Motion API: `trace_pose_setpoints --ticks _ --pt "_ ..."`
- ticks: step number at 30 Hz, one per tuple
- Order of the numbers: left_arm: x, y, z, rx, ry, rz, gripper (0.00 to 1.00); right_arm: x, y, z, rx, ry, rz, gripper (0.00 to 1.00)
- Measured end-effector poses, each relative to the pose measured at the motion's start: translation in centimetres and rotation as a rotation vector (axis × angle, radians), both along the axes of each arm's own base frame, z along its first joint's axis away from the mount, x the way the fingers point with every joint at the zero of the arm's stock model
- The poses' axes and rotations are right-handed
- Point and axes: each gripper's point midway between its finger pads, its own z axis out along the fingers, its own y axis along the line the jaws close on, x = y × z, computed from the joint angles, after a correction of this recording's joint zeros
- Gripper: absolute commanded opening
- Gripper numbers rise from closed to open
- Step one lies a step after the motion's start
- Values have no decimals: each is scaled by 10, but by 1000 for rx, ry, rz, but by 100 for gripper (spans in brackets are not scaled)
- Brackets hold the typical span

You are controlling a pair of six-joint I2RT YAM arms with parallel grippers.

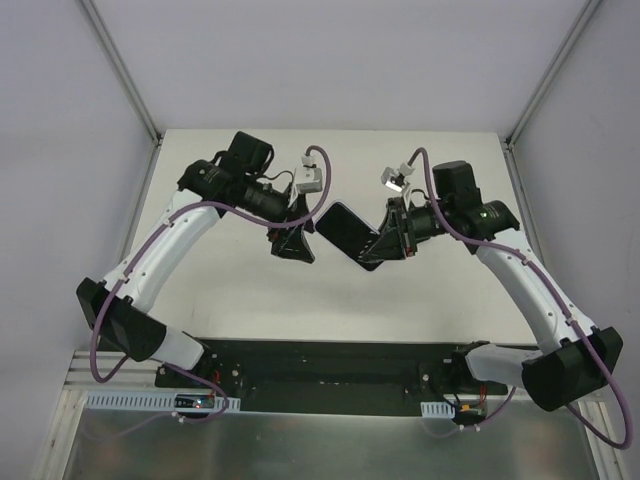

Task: Take the phone out of the phone case
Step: Remove the phone case from the phone.

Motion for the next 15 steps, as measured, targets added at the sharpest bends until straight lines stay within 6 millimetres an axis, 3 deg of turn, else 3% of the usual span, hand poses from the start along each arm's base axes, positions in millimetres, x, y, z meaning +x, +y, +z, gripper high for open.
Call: trace_pose_setpoints --ticks 3,8,15 --pt "3 1 8 -17 36 28 80 -3 0 -8 -37 -31 0 0" --pt "2 -2 21 -45 62 36 63 -8 -1 -17 -80 -57 11 0" --pt "5 -9 15 -53 128 14 47 -9 -3 -19 -96 -70 13 0"
